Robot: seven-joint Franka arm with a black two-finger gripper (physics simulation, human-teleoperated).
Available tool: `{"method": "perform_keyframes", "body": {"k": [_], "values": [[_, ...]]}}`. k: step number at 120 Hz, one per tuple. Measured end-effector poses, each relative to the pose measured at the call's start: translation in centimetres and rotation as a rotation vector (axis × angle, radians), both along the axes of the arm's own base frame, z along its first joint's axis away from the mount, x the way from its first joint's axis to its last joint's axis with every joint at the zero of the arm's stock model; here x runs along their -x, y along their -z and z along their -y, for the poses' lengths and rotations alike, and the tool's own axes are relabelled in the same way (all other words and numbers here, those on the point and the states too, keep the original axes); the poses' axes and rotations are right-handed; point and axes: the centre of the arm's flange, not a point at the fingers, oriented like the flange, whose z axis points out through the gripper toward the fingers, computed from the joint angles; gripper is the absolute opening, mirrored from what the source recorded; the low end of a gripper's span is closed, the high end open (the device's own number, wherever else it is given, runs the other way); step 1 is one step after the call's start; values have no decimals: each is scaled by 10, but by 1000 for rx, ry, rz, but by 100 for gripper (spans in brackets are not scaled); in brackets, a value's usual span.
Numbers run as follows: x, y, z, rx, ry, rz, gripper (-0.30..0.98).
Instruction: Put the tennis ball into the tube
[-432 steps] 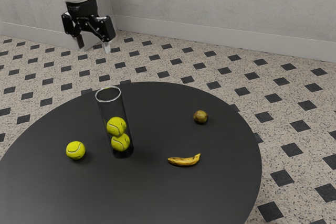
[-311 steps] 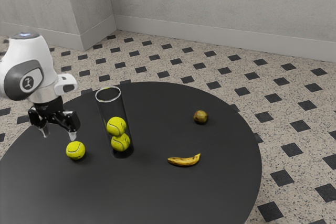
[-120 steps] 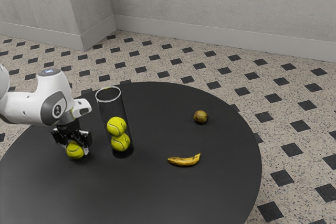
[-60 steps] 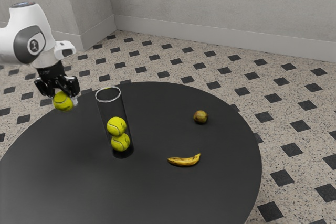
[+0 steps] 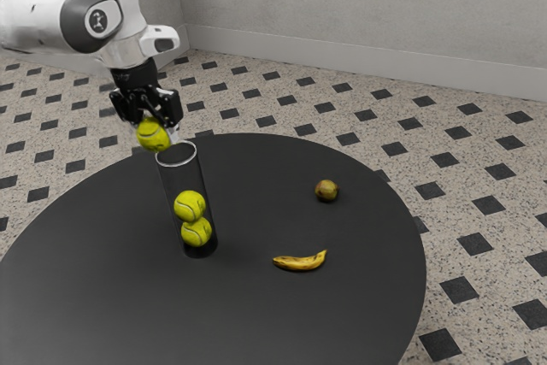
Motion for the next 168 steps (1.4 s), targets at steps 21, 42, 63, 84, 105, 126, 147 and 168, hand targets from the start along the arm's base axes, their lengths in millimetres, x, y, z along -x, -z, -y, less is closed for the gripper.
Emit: {"method": "perform_keyframes", "body": {"k": [21,42,63,84,105,126,147,168], "values": [[-27,15,11,21,36,-27,30],[-30,24,-14,28,1,-47,32],[-38,28,-10,34,14,-55,33],[-43,34,-5,41,27,-64,42],[-43,32,-5,45,30,-61,56],[-41,28,-10,45,27,-56,63],[-12,-38,-11,-16,37,25,66],[5,-107,9,-34,82,99,68]]}}
